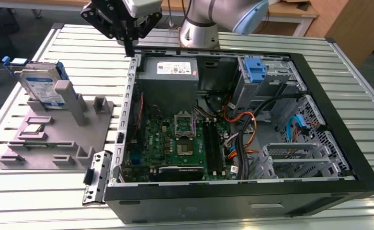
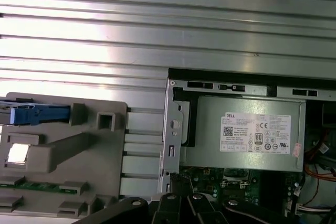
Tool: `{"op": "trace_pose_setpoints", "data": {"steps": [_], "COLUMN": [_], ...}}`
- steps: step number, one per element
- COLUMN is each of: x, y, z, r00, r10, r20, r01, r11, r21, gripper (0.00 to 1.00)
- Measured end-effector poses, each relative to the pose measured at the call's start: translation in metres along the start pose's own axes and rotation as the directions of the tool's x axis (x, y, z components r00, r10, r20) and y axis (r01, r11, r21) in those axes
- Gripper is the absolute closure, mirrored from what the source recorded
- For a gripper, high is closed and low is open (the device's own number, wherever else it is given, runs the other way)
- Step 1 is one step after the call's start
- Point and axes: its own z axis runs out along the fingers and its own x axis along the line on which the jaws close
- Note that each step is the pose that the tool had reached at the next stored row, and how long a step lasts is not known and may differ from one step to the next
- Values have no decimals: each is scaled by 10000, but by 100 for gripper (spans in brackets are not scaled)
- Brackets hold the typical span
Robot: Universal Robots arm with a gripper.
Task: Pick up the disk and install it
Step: 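Reach for the disk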
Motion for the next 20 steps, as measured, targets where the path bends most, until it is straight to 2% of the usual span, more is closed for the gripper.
{"op": "trace_pose_setpoints", "data": {"steps": [20], "x": [409], "y": [18], "z": [4], "r00": [10000], "r10": [-50], "r20": [-3], "r01": [50], "r11": [10000], "r21": [-1], "gripper": [90]}}
